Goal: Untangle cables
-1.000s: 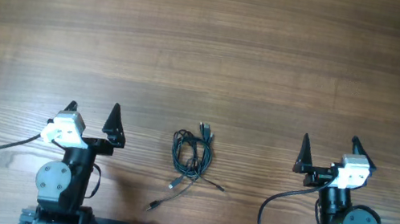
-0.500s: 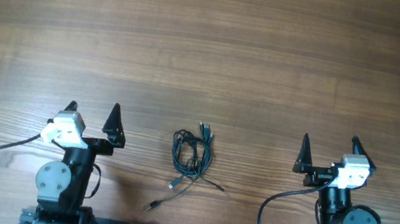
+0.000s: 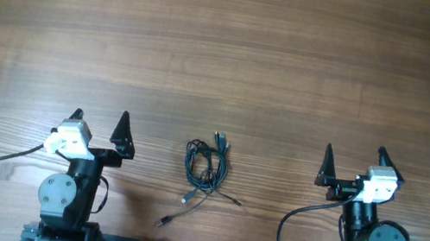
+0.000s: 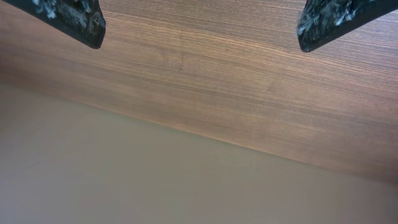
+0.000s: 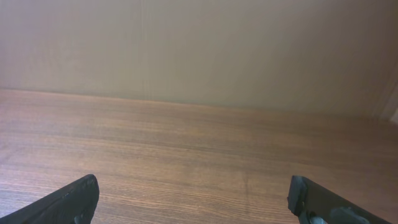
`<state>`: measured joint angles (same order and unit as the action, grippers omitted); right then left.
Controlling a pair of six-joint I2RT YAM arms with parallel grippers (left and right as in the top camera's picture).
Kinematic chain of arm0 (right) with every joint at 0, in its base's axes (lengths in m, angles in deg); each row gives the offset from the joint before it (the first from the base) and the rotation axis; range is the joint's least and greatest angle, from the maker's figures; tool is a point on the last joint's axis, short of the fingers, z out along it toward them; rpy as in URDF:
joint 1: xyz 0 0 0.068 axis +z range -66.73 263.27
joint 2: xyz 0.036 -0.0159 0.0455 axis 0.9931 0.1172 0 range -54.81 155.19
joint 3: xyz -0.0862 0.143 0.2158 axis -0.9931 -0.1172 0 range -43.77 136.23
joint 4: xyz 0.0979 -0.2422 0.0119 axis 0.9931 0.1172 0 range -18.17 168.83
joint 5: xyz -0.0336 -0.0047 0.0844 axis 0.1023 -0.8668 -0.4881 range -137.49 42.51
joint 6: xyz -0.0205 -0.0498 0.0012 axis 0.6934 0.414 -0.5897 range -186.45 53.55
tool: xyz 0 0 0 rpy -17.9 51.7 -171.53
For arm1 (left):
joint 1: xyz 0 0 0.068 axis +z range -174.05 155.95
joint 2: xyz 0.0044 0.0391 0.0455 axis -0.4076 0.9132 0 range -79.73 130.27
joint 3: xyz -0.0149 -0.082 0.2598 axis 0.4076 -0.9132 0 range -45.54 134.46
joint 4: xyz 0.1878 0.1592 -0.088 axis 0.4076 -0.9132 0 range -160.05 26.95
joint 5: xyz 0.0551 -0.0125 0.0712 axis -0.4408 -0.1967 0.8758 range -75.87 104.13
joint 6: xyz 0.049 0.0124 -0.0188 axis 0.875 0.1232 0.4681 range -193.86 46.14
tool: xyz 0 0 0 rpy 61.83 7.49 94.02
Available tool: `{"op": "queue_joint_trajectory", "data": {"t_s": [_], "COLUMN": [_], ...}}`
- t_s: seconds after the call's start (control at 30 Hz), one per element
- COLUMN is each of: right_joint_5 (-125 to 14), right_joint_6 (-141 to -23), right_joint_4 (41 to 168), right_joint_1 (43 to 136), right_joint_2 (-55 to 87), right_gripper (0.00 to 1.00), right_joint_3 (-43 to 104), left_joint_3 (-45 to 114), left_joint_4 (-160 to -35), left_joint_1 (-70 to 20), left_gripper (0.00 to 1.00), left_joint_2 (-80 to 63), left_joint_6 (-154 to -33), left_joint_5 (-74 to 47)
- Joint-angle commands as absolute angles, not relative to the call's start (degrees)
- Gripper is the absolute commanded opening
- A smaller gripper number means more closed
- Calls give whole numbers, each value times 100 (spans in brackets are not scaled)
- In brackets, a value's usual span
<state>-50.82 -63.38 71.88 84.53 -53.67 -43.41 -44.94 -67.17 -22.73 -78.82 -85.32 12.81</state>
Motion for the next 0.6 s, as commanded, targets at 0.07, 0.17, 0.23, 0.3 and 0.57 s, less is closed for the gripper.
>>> {"op": "queue_joint_trajectory", "data": {"t_s": [0.07, 0.17, 0.23, 0.3, 0.57], "right_joint_5": [-5008, -5008, -5008, -5008, -5008], "right_joint_6": [-6382, -6384, -6384, -6384, -6384], "right_joint_4": [7175, 7175, 7177, 7177, 7177], "right_joint_1": [8481, 8481, 8481, 8481, 8481], "right_joint_2": [-5437, -5437, -5437, -5437, -5437], "right_gripper": [100, 100, 100, 100, 100], "right_joint_3": [-4347, -4347, -4347, -4347, -4347], "left_joint_3": [-4523, -4523, -4523, -4523, -4523], "left_joint_4": [-6741, -6741, -6741, -6739, -6739], "left_joint_1": [-2227, -2227, -2227, -2227, -2227], "left_gripper": [100, 100, 99, 100, 100], "left_joint_2": [-7858, -7858, -7858, -7858, -7858], "left_joint_6": [-8458, -8458, -8458, -8458, -8458], "left_joint_5": [1318, 1316, 1316, 1340, 1338]}}
